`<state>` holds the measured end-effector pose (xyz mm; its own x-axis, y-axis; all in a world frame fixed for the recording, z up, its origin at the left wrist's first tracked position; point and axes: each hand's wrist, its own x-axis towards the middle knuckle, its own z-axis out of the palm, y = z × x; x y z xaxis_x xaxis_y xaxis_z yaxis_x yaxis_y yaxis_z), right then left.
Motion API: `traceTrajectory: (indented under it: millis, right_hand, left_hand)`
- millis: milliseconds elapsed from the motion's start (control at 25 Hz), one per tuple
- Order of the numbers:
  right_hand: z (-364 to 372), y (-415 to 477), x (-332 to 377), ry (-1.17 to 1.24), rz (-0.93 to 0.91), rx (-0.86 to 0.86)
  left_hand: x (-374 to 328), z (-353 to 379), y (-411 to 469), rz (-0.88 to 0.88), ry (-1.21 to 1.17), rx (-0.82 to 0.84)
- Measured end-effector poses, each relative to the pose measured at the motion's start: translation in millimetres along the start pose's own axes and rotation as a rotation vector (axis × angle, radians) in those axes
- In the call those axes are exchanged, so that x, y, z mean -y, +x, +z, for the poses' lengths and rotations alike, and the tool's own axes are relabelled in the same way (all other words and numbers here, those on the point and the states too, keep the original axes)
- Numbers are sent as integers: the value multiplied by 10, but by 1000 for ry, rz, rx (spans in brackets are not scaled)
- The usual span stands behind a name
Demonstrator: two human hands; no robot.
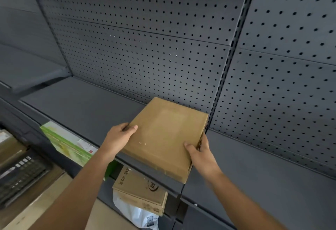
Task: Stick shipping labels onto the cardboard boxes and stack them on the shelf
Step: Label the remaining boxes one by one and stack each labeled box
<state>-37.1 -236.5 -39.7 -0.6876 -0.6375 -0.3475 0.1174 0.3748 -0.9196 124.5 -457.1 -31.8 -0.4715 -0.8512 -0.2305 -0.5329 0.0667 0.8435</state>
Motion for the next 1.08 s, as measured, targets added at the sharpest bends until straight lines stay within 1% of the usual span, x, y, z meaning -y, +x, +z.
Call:
traceTrajectory:
  millis: [80,200,400,760,960,1080]
  right_hand:
    - [-15,-11,27,77,13,-14]
    - [-129,-75,55,99,26,-42]
    - [-693,-311,17,78,34,-176]
    - [-2111,-1020,-440,97,90,-430]
    - [-2553,-1343,-663,99,132,-495]
    - [-2697,-1407,-801,110,136,-500]
  left_hand:
    - [-11,-6,-16,12,-42,21]
    - [-85,72,-152,52,-27,10]
    - [-434,397,-546,181,49,3]
    - [-942,1610,-1257,312,104,225]
    - [-1019,2097,-1572,337,122,317]
    - [-987,2261,-1688,343,138,331]
